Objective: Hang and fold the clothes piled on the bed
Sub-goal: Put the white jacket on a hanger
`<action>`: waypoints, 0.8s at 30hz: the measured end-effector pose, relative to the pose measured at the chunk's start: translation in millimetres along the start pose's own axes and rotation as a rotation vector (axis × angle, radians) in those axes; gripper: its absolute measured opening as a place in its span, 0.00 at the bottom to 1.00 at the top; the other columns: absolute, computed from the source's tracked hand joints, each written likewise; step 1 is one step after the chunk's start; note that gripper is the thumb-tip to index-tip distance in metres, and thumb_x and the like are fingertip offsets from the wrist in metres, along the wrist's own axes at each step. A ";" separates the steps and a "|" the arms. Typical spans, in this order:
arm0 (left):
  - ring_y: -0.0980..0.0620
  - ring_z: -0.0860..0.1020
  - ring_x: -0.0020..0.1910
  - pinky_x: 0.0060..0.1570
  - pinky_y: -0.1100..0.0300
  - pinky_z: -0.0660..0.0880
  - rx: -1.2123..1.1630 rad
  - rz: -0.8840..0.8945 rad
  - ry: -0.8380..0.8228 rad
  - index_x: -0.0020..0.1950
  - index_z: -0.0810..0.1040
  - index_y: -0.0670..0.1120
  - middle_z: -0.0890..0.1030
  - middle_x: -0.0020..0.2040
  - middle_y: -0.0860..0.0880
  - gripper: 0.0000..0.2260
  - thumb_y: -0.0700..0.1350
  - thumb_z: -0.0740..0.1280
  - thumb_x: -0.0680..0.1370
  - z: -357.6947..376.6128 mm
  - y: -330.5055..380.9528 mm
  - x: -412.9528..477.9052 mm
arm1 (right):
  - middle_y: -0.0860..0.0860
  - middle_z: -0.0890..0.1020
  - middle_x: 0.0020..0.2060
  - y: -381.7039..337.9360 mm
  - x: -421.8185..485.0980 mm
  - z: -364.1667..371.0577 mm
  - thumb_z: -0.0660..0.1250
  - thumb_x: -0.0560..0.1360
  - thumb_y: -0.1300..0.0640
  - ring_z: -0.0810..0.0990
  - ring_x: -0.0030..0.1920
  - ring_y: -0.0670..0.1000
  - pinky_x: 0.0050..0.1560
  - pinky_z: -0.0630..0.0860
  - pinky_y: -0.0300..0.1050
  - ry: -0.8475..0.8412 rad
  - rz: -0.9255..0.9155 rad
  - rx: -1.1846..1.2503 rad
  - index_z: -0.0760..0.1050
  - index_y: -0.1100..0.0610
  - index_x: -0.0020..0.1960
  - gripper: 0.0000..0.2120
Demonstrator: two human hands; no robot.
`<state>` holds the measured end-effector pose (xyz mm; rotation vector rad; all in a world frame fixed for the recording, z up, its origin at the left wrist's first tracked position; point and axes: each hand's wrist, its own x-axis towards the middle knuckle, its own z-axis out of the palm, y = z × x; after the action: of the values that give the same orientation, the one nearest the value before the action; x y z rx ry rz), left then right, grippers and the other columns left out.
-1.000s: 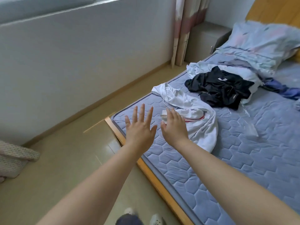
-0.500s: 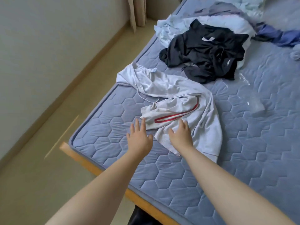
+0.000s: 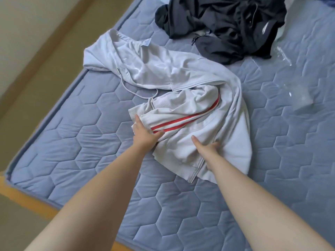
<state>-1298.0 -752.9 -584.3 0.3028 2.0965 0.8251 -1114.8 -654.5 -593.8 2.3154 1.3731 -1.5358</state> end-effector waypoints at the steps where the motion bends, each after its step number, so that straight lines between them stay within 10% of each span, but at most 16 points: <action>1: 0.42 0.63 0.72 0.67 0.49 0.65 0.058 0.001 -0.008 0.78 0.45 0.50 0.59 0.73 0.41 0.47 0.48 0.74 0.70 0.6 -2.8 4.6 | 0.54 0.55 0.76 5.8 7.9 1.6 0.71 0.68 0.37 0.61 0.73 0.56 0.70 0.60 0.49 -0.007 -0.005 0.034 0.40 0.57 0.78 0.54; 4: 0.41 0.74 0.57 0.47 0.58 0.68 0.315 0.083 -0.024 0.61 0.71 0.44 0.72 0.59 0.44 0.17 0.40 0.66 0.73 6.2 -8.1 3.5 | 0.54 0.58 0.75 12.1 21.5 -1.9 0.70 0.65 0.32 0.62 0.73 0.56 0.71 0.61 0.51 -0.003 -0.007 0.118 0.42 0.57 0.78 0.57; 6: 0.41 0.75 0.47 0.38 0.59 0.64 0.397 0.166 -0.108 0.41 0.71 0.44 0.74 0.43 0.47 0.03 0.37 0.63 0.72 18.2 -4.5 -13.0 | 0.52 0.58 0.75 5.9 22.2 -0.7 0.68 0.62 0.28 0.62 0.73 0.55 0.71 0.62 0.55 -0.038 0.000 0.166 0.44 0.56 0.78 0.59; 11: 0.48 0.68 0.37 0.38 0.62 0.60 0.339 0.353 -0.518 0.31 0.66 0.46 0.74 0.35 0.39 0.11 0.34 0.61 0.71 53.3 -12.4 -62.0 | 0.54 0.80 0.52 -23.0 1.7 23.0 0.73 0.45 0.23 0.81 0.49 0.52 0.44 0.77 0.44 -0.143 -0.048 0.141 0.67 0.63 0.65 0.61; 14: 0.52 0.69 0.33 0.39 0.65 0.66 0.247 0.220 -0.627 0.39 0.73 0.45 0.74 0.34 0.45 0.06 0.38 0.63 0.76 44.1 -12.3 -71.7 | 0.57 0.76 0.59 -29.6 -1.5 33.7 0.79 0.60 0.45 0.79 0.57 0.57 0.55 0.74 0.47 0.052 -0.054 -0.141 0.60 0.64 0.68 0.47; 17: 0.51 0.75 0.37 0.39 0.62 0.72 0.187 0.149 -0.404 0.42 0.81 0.47 0.79 0.36 0.50 0.10 0.41 0.60 0.70 22.2 -16.4 -71.6 | 0.59 0.75 0.62 -33.6 -13.2 34.6 0.75 0.63 0.59 0.77 0.61 0.59 0.61 0.73 0.57 0.089 -0.106 -0.193 0.65 0.60 0.63 0.33; 21: 0.47 0.75 0.41 0.39 0.56 0.67 0.303 0.163 0.205 0.45 0.80 0.43 0.79 0.41 0.49 0.08 0.38 0.61 0.75 -14.5 -14.4 -74.6 | 0.58 0.77 0.59 -30.7 -54.4 18.5 0.67 0.70 0.60 0.77 0.60 0.59 0.57 0.73 0.46 -0.126 -0.410 -0.554 0.70 0.59 0.61 0.20; 24: 0.46 0.75 0.53 0.50 0.55 0.70 0.239 0.162 0.217 0.58 0.78 0.44 0.76 0.55 0.46 0.13 0.37 0.59 0.76 -27.5 -10.2 -67.7 | 0.58 0.80 0.54 -35.4 -96.1 -4.3 0.64 0.73 0.59 0.78 0.53 0.59 0.49 0.72 0.43 -0.445 -0.610 -0.955 0.74 0.59 0.53 0.10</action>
<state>-1277.0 -805.3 -536.9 0.5384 2.4039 0.7263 -1147.0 -692.5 -504.3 0.9886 2.1076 -0.9802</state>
